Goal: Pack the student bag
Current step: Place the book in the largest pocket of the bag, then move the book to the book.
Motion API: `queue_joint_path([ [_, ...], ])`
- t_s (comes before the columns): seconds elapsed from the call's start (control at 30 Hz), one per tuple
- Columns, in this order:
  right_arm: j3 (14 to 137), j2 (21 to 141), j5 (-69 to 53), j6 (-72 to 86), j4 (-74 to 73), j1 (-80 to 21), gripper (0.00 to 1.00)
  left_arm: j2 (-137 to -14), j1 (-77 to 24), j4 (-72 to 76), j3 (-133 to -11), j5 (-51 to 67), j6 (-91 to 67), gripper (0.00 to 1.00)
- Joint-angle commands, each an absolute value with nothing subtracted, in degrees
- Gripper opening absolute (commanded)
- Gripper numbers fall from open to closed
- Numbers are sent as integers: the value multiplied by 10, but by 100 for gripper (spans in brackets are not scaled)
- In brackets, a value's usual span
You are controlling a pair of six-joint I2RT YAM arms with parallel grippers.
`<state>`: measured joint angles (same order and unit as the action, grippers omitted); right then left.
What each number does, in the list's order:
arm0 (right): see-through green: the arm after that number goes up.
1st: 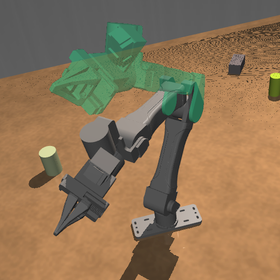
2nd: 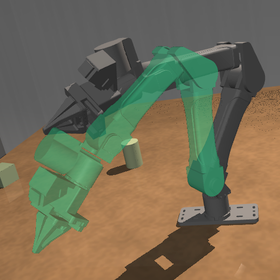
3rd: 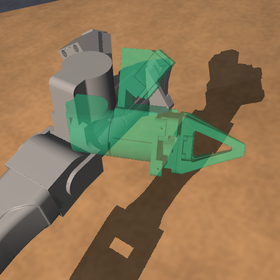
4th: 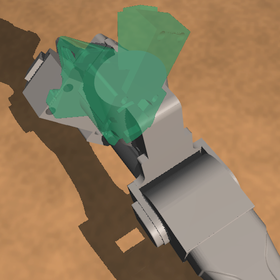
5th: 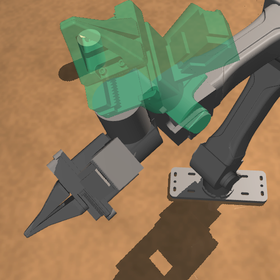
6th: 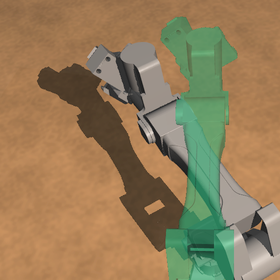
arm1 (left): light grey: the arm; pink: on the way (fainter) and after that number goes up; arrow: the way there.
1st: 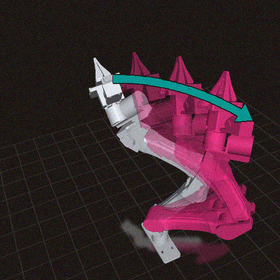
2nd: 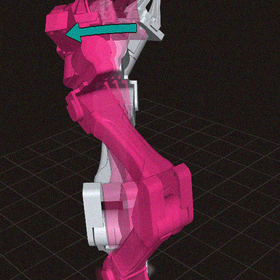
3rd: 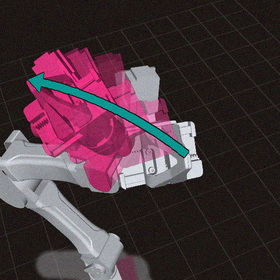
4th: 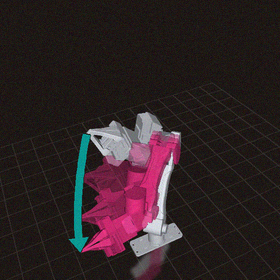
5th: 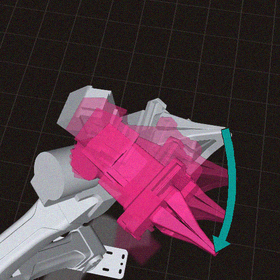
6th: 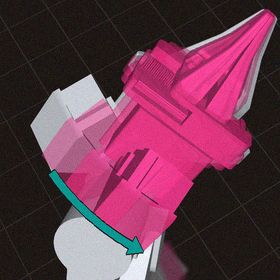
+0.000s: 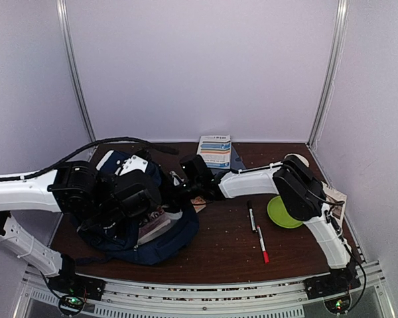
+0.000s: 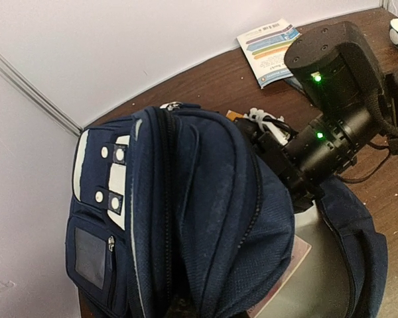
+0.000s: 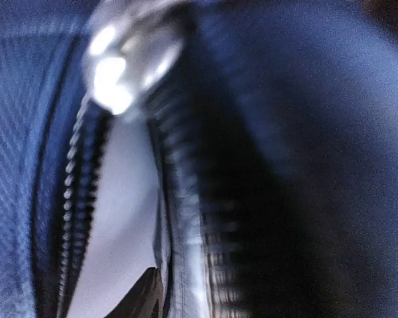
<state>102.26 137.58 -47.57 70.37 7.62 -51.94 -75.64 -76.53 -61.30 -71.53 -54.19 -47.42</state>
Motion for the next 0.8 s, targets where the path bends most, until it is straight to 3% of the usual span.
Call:
queue_joint_path([
  [0.0, 976, 1305, -483, 653, 75, -499, 50, -712, -768, -553, -687, -595, -431, 0],
  [0.13, 944, 1246, -496, 581, 33, -496, 58, -685, -754, -508, -647, -564, -371, 0],
  [0.37, 826, 1149, -481, 468, -39, -462, 58, -673, -732, -509, -590, -554, -329, 0],
  [0.47, 793, 1116, -448, 417, -56, -440, 55, -682, -701, -475, -569, -551, -279, 0],
  [0.57, 796, 1106, -418, 383, -76, -402, 50, -681, -667, -346, -532, -520, -150, 0],
  [0.67, 816, 1115, -400, 373, -66, -344, 40, -692, -649, -232, -513, -495, -41, 0],
  [0.77, 859, 1141, -354, 336, -109, -294, 37, -720, -647, -165, -518, -512, 47, 0],
])
